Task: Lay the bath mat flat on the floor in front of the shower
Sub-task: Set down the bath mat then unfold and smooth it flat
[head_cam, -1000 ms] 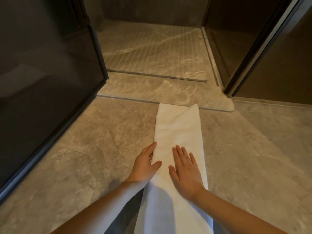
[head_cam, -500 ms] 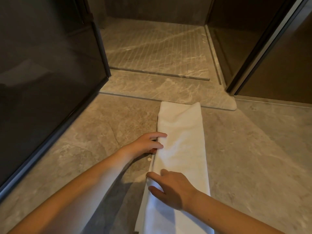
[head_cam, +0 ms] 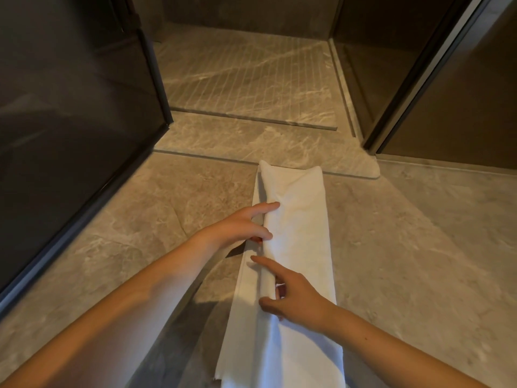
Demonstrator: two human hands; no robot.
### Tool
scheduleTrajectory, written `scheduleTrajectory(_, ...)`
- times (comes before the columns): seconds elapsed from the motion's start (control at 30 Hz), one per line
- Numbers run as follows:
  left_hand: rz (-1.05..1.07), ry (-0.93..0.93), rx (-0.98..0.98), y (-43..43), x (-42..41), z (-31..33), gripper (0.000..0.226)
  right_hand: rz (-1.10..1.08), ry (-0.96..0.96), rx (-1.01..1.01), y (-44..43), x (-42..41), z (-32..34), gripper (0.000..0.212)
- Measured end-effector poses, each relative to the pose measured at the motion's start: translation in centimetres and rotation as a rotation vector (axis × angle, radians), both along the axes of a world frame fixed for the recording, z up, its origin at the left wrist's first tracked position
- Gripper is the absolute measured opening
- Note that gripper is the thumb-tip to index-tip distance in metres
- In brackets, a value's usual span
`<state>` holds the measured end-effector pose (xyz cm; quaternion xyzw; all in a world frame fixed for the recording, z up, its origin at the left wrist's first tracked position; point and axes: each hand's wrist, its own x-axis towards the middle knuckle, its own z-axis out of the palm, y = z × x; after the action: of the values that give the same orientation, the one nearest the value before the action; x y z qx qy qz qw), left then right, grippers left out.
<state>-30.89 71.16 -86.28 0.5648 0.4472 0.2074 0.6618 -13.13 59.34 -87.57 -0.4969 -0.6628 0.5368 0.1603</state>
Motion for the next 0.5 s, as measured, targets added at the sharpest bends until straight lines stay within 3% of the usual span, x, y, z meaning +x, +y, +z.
scheduleTrajectory(0.17, -0.083, -0.036, 0.101, 0.4, 2.5, 1.6, 0.077, -0.074, 0.094, -0.034, 0.0, 2.3, 1.7, 0.082)
scheduleTrajectory(0.5, -0.173, -0.162, 0.071, 0.3, 12.2, 2.8, 0.077, -0.134, -0.015, -0.056, -1.5, 11.1, 6.5, 0.09)
